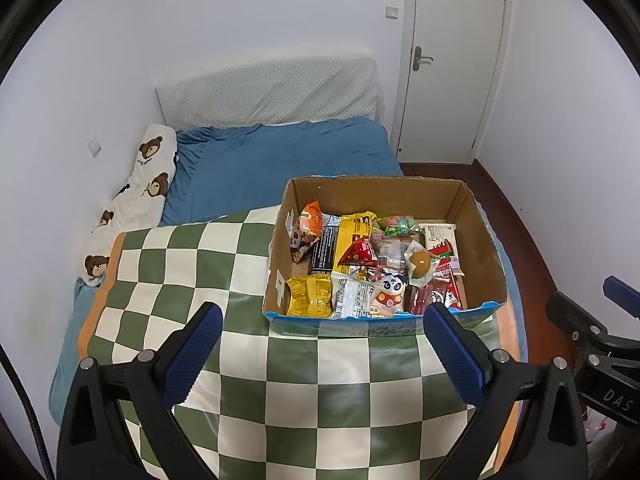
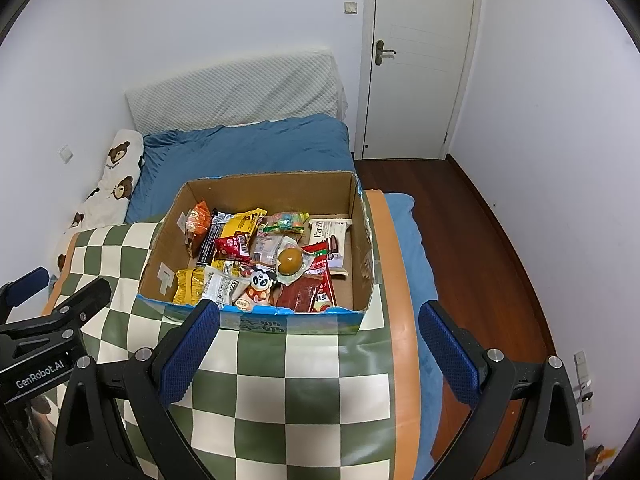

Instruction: Organize snacks

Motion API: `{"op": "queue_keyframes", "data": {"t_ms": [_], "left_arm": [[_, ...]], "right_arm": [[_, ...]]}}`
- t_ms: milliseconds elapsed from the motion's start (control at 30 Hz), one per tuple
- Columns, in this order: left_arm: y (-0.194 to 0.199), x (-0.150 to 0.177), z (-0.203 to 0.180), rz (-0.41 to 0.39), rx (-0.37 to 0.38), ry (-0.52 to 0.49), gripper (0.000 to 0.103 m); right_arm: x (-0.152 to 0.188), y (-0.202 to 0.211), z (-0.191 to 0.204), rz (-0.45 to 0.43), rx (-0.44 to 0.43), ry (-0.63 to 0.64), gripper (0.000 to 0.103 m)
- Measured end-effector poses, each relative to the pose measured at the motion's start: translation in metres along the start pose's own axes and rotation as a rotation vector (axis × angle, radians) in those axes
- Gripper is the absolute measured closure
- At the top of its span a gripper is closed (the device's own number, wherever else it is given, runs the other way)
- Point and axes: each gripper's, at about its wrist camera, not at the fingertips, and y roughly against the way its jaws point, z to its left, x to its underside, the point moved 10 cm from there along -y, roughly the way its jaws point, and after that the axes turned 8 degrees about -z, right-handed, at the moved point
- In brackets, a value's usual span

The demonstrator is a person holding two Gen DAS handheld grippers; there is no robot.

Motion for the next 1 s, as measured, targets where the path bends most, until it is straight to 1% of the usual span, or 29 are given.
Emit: {"op": "queue_keyframes", "data": {"t_ms": [767, 1000], "left_arm": [[0.005, -0.001, 0.001, -0.007, -0.006, 0.000, 0.000], [0.014, -0.005, -0.002, -0.019, -0.007, -0.005, 0.000]], "right_arm": [[-0.004, 0.007, -0.003, -0.009, 0.001, -0.005, 0.001], [-0.004, 0.009, -0.004, -0.011, 0.000, -0.007, 0.001]]}}
